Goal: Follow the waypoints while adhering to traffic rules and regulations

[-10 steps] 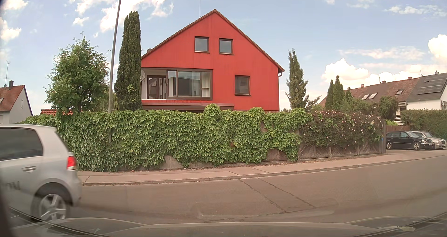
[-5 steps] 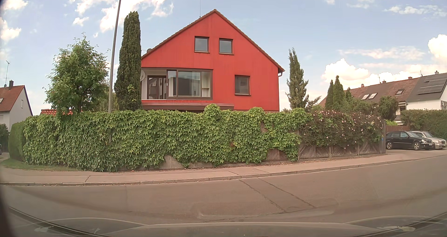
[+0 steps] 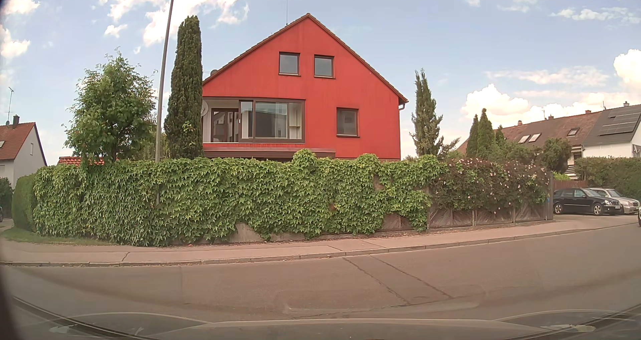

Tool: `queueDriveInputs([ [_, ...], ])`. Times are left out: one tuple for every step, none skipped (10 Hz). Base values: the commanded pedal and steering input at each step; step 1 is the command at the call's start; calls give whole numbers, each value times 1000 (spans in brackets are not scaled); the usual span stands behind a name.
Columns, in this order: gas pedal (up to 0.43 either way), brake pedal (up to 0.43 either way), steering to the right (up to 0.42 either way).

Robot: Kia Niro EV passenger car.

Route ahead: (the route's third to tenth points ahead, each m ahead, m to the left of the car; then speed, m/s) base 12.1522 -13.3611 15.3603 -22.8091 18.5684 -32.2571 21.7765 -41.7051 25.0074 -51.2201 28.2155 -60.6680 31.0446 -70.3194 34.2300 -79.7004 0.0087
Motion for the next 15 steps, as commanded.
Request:
queueDriveInputs([
  [0,677,114],
  [0,671,114],
  [0,671,114],
  [0,665,114],
  [0,652,114],
  [0,628,114],
  [0,598,114],
  [0,573,114],
  [0,549,114],
  [0,555,114],
  [0,567,114],
  [0,579,114],
  [0,598,114],
  [0,598,113],
  [0,598,113],
])
